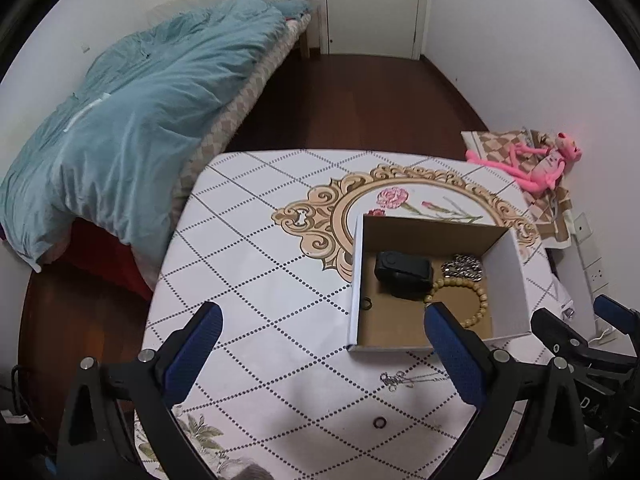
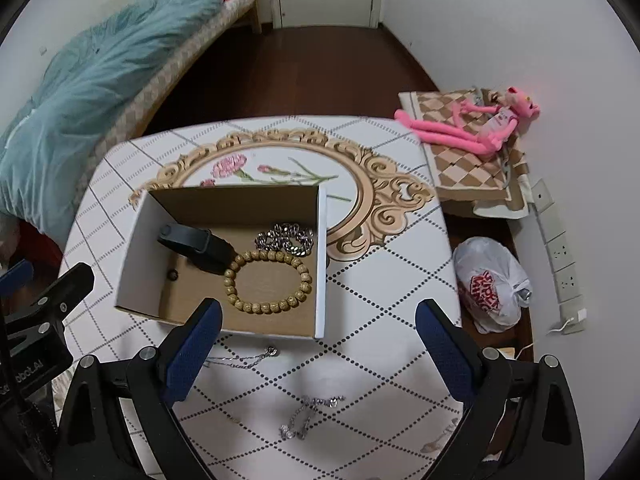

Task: Organize jewelry
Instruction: 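Carry the ring and chain bracelet into the box and open both tools, then move the right tool toward the small silver earrings on the table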

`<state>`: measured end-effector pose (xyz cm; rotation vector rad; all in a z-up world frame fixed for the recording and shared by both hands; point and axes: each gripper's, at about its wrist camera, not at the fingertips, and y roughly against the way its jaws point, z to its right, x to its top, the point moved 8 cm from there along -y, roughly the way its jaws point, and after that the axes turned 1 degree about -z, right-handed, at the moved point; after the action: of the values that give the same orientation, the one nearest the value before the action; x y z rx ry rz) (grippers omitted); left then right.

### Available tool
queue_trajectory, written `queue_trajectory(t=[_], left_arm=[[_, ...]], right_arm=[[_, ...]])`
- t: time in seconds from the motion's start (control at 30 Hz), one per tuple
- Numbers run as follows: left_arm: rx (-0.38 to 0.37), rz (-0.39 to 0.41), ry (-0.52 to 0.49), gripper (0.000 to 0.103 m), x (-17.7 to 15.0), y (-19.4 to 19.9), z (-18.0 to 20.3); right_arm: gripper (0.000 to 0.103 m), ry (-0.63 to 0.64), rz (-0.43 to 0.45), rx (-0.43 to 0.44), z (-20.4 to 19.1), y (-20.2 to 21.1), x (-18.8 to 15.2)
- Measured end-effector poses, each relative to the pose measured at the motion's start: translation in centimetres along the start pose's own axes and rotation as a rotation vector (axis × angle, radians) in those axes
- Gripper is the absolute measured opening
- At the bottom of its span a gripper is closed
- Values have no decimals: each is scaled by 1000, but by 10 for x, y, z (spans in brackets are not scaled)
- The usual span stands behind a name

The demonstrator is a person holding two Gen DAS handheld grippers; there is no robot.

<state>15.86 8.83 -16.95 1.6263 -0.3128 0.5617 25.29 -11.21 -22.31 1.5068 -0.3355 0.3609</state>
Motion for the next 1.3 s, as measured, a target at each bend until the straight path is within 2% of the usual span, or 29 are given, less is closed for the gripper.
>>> queue_trajectory(t=[0.17, 0.27, 0.5, 0.67, 0.8, 0.9, 1.07, 1.17, 1.23, 1.3], left_arm=[[29, 70, -5, 103, -3, 35, -4], [19, 96, 2, 103, -8, 54, -6], [1, 118, 8, 103, -17, 79, -11], [9, 95, 22, 103, -31, 80, -17], [31, 67, 20, 103, -52, 68, -21], [48, 17, 15, 103, -72, 48, -20], [77, -75, 0, 103, -104, 8, -20], [92, -121, 0, 103, -119, -11, -21], [101, -141, 3, 103, -125, -20, -25], [116, -161, 4, 103, -132, -29, -30]], right_arm=[[98, -3, 70, -4, 0, 36, -3], [98, -8, 101, -1, -2, 56, -7], [98, -13, 149, 13, -6, 95, -19], [98, -32, 151, 36, -3, 105, -32], [98, -71, 111, 33, 11, 89, -51], [98, -112, 41, 37, 23, 63, -72], [98, -168, -64, 106, 27, 9, -112], [88, -167, -92, 163, 12, -14, -129], [77, -158, -97, 210, -4, -24, -135], [72, -136, -90, 244, -18, -30, -137]])
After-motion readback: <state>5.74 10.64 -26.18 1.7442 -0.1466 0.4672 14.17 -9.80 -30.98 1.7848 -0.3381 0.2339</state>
